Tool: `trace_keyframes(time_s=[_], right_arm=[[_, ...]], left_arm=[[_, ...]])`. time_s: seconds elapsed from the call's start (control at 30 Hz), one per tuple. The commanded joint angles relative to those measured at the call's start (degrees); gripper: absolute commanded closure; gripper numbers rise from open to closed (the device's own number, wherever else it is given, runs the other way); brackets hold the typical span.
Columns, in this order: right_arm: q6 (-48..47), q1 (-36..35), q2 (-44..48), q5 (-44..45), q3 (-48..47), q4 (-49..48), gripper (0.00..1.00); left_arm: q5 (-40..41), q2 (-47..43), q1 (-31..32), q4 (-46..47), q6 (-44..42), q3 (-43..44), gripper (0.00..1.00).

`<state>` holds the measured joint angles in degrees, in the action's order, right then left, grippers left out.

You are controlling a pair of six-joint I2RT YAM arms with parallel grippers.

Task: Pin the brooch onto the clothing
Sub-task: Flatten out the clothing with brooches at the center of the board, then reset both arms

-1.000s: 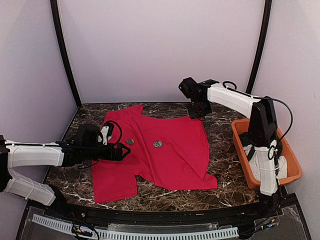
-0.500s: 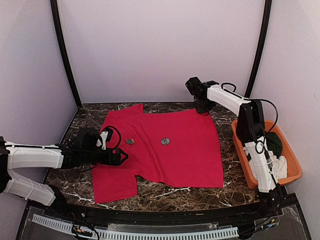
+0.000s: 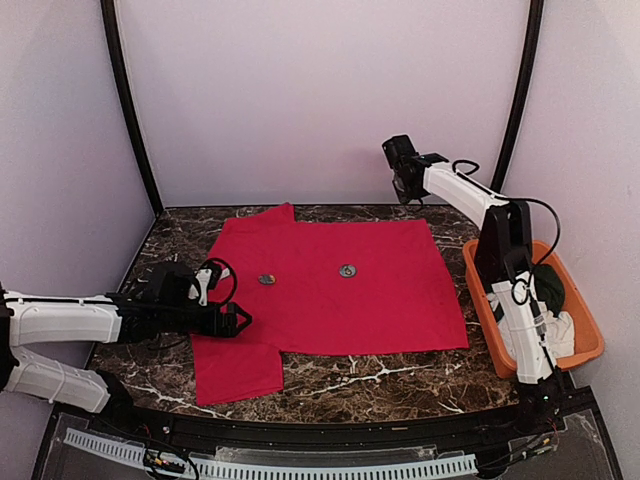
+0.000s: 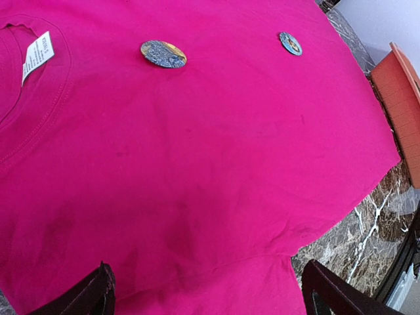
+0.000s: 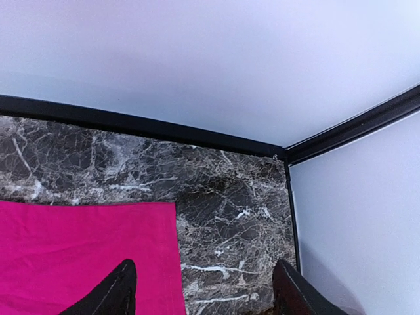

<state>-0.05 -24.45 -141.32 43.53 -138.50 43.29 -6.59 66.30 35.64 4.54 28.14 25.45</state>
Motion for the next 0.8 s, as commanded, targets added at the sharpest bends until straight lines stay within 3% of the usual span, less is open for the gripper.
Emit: trace_keyframes(time_s=[0.0, 0.03, 0.07, 0.23, 0.4, 0.5, 0.7, 0.77], right_arm=[[6.2, -1.4, 8.7, -6.4, 4.8, 4.4, 0.22], [8.5, -2.6, 12.7, -8.5, 7.7, 5.3, 0.05], [10.1, -4.0, 17.1, -10.2, 12.2, 5.2, 0.02], [12.4, -15.8, 41.3, -17.4, 37.2, -1.5, 0.01], [20.1, -22.0, 58.9, -24.5, 54.8, -1.4, 0.01], [22.7, -27.0, 71.2, -26.3, 66.9, -4.8, 0.01], [25.5, -35.4, 96.0, -27.8, 80.3, -10.5, 0.01], [25.7, -35.8, 99.7, -28.1, 81.9, -9.6, 0.01]], left_arm=[[1.7, -2.8, 0.4, -3.6, -0.3, 1.2, 0.01], [2.4, -4.0, 0.6, -5.3, -0.9, 1.6, 0.01], [4.7, -4.6, 0.7, -6.9, -1.1, 3.2, 0.01], [10.9, -13.4, 1.1, -20.3, -5.5, 11.3, 0.01], [12.4, -19.9, 1.2, -34.7, -11.5, 20.5, 0.01], [10.1, -23.3, 1.2, -37.6, -12.5, 23.7, 0.01], [8.2, -30.2, 1.2, -43.8, -16.5, 27.7, 0.01], [8.6, -32.1, 1.1, -45.6, -18.2, 28.3, 0.01]])
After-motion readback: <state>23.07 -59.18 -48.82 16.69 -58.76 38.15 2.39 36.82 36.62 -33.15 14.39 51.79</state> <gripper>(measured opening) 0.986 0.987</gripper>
